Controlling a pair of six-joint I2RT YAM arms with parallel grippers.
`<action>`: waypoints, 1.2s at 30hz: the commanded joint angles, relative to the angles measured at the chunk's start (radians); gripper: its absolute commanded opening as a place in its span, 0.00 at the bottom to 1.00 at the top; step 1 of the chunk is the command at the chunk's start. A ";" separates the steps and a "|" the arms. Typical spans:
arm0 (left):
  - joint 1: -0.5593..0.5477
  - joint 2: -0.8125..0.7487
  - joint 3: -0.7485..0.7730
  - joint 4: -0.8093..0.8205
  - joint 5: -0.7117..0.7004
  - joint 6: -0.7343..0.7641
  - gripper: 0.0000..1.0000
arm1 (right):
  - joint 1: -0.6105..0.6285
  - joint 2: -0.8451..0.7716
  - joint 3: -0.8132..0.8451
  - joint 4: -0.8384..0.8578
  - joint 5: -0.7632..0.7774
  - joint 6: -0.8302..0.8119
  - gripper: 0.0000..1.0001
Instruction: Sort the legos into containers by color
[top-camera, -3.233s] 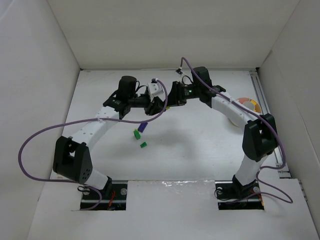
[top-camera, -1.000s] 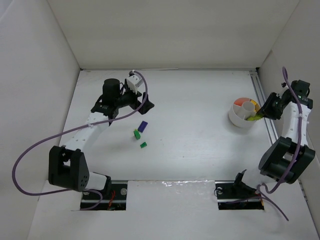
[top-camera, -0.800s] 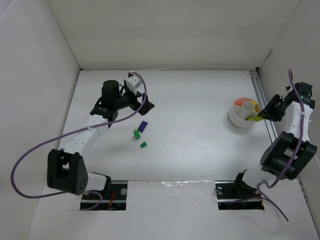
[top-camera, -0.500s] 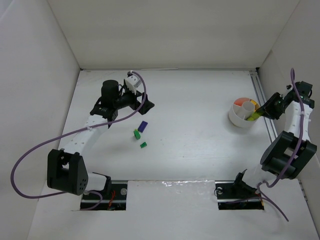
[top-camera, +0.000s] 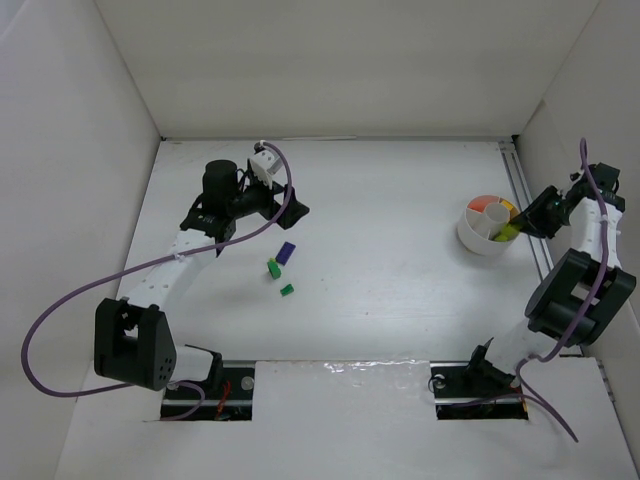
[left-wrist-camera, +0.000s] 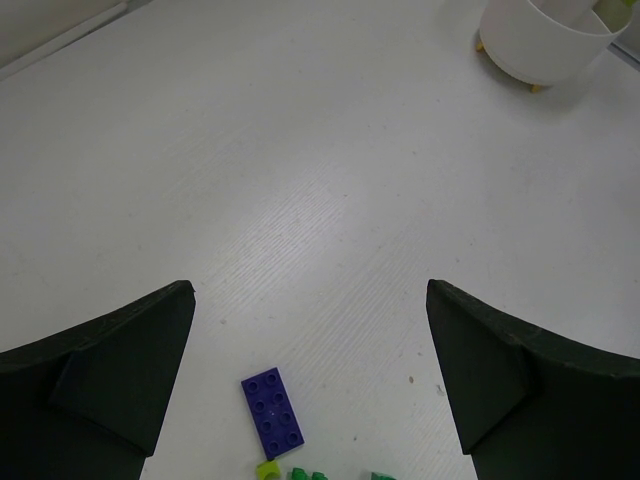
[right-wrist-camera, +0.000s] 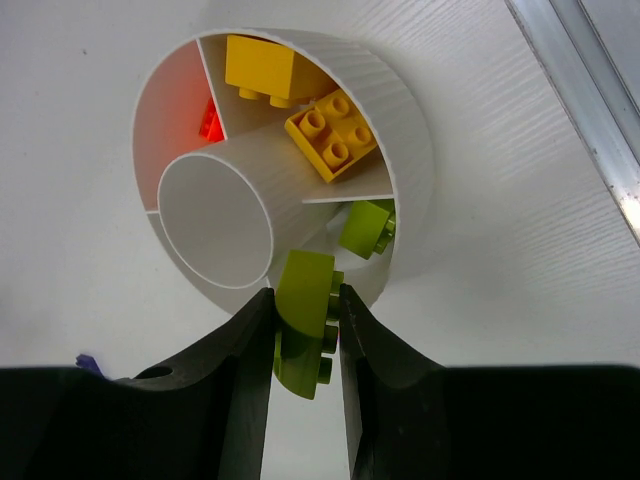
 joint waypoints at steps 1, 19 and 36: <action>0.004 -0.024 0.005 0.033 0.000 -0.017 1.00 | -0.002 -0.002 0.046 0.040 -0.021 0.016 0.22; 0.004 -0.015 0.005 0.009 0.009 -0.017 1.00 | -0.002 -0.054 0.014 0.029 -0.092 -0.010 0.42; 0.168 -0.139 -0.050 -0.182 -0.080 -0.035 1.00 | 0.618 -0.416 -0.070 0.188 0.069 -0.401 0.39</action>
